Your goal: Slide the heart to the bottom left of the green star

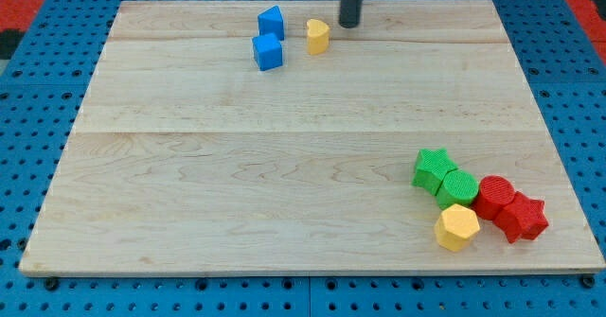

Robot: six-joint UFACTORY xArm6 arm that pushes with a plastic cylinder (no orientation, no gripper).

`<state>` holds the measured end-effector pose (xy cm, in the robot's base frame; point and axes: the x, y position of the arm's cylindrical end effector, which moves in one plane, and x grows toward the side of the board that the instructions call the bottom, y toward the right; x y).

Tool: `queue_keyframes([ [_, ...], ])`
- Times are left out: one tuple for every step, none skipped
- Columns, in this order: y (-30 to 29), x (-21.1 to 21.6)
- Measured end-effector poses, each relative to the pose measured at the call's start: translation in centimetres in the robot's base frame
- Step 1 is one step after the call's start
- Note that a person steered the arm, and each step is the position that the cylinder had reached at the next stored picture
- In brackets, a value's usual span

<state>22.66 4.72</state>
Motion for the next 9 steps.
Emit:
queue_keyframes([
  [-3.1, 2.3],
  [-4.1, 6.1],
  [-4.6, 9.4],
  [-5.6, 11.7],
  [-7.2, 13.9],
  [-10.3, 14.9],
  [-11.3, 17.8],
  [-3.0, 22.0],
  [1.8, 25.6],
])
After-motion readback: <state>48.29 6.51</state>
